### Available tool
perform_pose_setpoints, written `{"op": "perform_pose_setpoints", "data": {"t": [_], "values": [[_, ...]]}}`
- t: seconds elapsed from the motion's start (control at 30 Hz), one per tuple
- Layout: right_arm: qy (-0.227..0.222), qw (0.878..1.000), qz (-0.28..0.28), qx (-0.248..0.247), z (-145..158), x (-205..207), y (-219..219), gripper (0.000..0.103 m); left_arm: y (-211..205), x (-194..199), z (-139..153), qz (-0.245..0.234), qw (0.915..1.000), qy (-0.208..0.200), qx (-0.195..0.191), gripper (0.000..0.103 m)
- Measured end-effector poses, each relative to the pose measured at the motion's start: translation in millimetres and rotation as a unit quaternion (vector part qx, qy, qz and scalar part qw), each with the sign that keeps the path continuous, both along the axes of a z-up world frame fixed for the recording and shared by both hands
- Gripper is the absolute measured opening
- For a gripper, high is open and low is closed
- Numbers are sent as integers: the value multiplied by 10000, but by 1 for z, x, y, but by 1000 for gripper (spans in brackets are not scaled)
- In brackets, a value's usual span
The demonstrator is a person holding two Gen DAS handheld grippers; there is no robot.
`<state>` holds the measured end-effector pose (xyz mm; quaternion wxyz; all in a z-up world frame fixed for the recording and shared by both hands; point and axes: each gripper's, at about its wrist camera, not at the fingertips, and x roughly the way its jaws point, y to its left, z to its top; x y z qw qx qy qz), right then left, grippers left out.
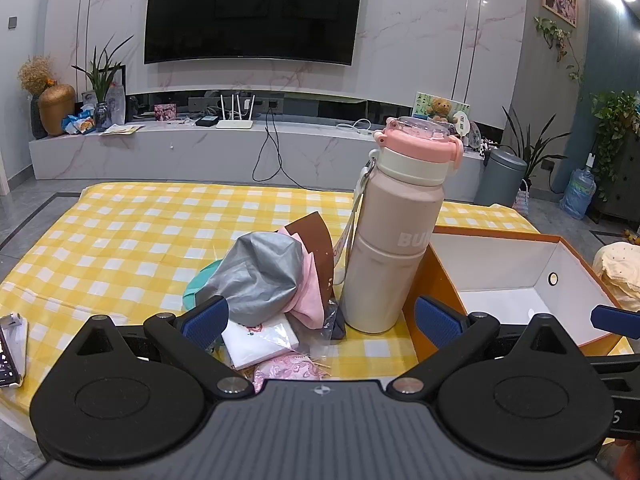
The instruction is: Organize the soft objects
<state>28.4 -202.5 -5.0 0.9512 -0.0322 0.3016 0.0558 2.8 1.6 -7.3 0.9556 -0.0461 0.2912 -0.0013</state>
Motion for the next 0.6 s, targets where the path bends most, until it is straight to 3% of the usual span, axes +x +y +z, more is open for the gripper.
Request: {"op": "perform_pose_setpoints", "data": {"t": [0.6], "values": [[145, 9999, 12, -15, -5, 6, 2, 100, 1, 6, -3, -42, 9999, 62, -72, 103]]}}
